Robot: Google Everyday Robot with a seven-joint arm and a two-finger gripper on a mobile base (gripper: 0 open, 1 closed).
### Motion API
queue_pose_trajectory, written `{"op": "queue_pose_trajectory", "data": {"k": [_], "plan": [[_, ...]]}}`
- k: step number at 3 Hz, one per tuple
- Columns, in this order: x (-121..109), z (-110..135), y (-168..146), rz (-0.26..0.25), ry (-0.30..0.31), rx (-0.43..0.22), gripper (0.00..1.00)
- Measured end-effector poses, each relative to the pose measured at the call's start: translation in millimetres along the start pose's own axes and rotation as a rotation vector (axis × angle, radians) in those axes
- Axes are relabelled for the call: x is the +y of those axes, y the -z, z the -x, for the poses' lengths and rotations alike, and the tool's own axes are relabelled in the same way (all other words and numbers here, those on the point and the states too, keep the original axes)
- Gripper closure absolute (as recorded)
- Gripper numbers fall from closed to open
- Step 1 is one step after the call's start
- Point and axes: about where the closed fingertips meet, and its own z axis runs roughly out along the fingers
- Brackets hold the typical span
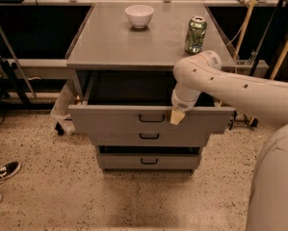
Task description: Open top drawer
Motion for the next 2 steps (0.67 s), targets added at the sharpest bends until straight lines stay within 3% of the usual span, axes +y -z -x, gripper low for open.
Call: {"op": "queue_pose_trajectory", "data": {"k": [2], "plan": [[9.6,-2.5,2.7,-0.007,-0.009,-0.013,1.00]]}}
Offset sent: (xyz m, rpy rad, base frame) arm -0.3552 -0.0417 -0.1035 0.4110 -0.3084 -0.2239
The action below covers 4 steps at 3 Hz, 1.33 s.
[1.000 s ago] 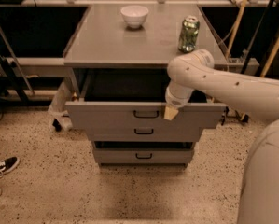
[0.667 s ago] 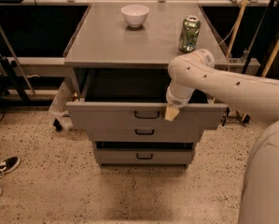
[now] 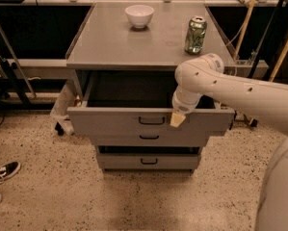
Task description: Open top drawer
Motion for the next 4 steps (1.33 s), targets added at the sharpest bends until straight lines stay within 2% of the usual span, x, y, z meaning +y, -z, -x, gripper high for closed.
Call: {"op": "queue_pose_trajectory", "data": {"k": [4], "plan": [[14.8,-4.3,5.1,-0.014,-0.016,-0.017,1.00]]}}
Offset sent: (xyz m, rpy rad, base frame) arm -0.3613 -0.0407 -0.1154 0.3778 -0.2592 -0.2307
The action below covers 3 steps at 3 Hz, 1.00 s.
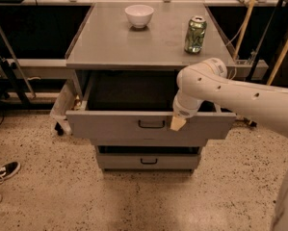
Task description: Open top drawer
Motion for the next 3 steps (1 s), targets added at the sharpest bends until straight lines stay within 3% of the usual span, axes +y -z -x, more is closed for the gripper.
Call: {"op": "queue_pose_trajectory", "data": {"k": [3], "plan": [[13.8,-3.6,2.3,-0.004,-0.006,-0.011,1.00]]}}
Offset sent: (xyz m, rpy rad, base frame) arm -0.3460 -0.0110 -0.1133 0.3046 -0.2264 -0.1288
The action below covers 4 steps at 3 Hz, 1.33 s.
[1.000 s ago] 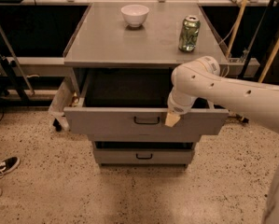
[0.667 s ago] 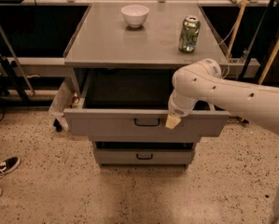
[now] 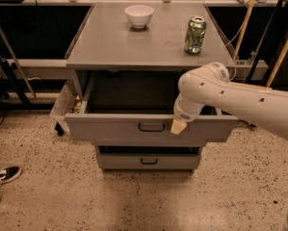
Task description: Open top drawer
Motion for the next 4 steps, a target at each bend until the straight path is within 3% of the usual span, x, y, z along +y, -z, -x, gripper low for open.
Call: {"op": "queue_pose_trajectory", "data": {"k": [3,4], "plan": [[6,-1,6,-0.002,-0.009,-0.006,1.00],[19,-4,6,-0.007,-0.027,-0.021,1.00]]}}
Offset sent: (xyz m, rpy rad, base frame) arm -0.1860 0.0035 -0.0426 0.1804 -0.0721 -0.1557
